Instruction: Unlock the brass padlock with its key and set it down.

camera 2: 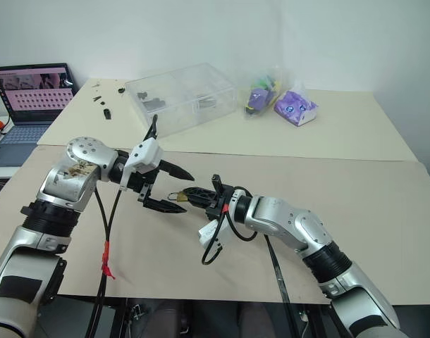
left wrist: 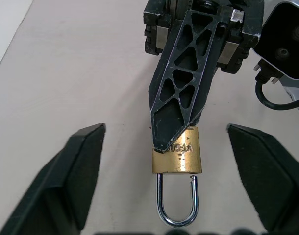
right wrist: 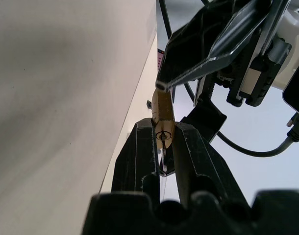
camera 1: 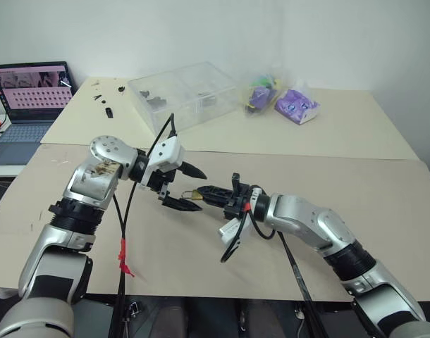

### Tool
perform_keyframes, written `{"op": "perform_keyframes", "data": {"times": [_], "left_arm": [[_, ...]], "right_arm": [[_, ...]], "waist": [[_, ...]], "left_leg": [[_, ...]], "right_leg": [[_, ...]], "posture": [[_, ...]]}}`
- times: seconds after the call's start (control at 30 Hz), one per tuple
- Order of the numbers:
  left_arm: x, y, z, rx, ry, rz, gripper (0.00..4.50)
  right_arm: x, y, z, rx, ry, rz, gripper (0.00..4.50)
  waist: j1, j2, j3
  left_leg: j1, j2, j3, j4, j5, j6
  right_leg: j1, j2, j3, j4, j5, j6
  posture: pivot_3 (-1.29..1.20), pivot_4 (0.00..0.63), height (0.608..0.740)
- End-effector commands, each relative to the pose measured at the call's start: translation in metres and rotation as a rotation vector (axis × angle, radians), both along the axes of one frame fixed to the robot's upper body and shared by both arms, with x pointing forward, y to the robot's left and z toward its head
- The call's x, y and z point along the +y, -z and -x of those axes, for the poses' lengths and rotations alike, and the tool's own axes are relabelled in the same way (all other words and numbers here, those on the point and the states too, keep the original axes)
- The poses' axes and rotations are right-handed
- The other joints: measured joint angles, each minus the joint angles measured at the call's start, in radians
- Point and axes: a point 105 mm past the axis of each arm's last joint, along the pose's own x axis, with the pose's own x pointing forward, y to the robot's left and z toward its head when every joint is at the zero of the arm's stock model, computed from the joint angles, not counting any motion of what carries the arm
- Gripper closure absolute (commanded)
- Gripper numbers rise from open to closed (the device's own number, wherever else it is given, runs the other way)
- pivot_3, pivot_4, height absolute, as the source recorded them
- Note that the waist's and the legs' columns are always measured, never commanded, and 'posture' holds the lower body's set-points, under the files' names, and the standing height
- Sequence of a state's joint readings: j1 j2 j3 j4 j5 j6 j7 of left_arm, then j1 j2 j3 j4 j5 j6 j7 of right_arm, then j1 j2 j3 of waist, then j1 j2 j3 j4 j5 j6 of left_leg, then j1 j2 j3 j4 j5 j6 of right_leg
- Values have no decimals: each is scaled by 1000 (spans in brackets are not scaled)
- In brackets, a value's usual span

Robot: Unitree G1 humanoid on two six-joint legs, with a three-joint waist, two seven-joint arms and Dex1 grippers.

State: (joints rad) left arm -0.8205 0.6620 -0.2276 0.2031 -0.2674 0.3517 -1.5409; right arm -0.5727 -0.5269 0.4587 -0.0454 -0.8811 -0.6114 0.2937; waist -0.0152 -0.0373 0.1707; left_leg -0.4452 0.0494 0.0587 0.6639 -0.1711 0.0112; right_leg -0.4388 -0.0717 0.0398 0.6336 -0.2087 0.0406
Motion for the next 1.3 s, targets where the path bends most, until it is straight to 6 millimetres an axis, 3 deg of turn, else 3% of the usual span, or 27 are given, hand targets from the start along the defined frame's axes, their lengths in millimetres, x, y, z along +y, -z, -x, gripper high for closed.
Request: {"op": "perform_keyframes", "data": {"times": [0.03, 0.13, 0.23, 0.27, 0.37, 0.57, 0.67, 0.97, 1.3], "left_arm": [[2, -34, 5, 3, -7, 98, 0], [10, -54, -4, 43, -98, 197, 0], [25, -58, -15, 27, -181, 211, 0], [28, -58, -18, 19, -200, 208, 519], [35, -59, -22, 17, -237, 226, 1418], [37, -40, -19, 29, -234, 164, 3781], [32, -32, -13, 57, -202, 140, 4489], [23, -20, -6, 94, -161, 119, 4500], [22, -19, -6, 91, -152, 107, 4500]], "right_arm": [[0, -11, -1, -24, 3, -32, 4434], [-3, -12, -3, -26, 16, -35, 4434], [-6, -12, -3, -27, 25, -37, 4434], [-6, -12, -4, -27, 27, -37, 4434], [-8, -13, -4, -29, 34, -42, 4434], [-8, -14, -5, -34, 40, -45, 4435], [-9, -16, -6, -38, 46, -51, 4435], [-11, -23, -6, -43, 58, -68, 4435], [-12, -31, -2, -46, 54, -91, 4435]], "waist": [[0, 0, 0], [-1, 0, 0], [-1, 0, 0], [-1, 0, 0], [-2, 0, 0], [-2, 0, 0], [-2, 0, 0], [-1, 0, 0], [-1, 0, 0]], "left_leg": [[0, 0, 0, 0, 0, 0], [0, 0, 0, 0, 0, 0], [0, 0, 0, 0, 0, 0], [0, 0, 0, 0, 0, 0], [0, 0, 0, 0, 0, 0], [0, 0, 0, 0, 0, 0], [0, 0, 0, 0, 0, 0], [0, 0, 0, 0, 0, 0], [0, 0, 0, 0, 0, 0]], "right_leg": [[0, 0, 0, 0, 0, 0], [0, 0, 0, 0, 0, 0], [0, 0, 0, 0, 0, 1], [0, 0, 0, 0, 0, 1], [0, 0, 0, 0, 0, 1], [0, 0, 0, 0, 0, 0], [0, 0, 0, 0, 0, -1], [0, 0, 0, 0, 0, 0], [0, 0, 0, 0, 0, 0]], "posture": [[0, 150, 726], [0, 150, 726], [0, 150, 726], [0, 150, 726], [0, 150, 726], [0, 150, 726], [0, 150, 726], [0, 150, 726], [0, 150, 726]]}}
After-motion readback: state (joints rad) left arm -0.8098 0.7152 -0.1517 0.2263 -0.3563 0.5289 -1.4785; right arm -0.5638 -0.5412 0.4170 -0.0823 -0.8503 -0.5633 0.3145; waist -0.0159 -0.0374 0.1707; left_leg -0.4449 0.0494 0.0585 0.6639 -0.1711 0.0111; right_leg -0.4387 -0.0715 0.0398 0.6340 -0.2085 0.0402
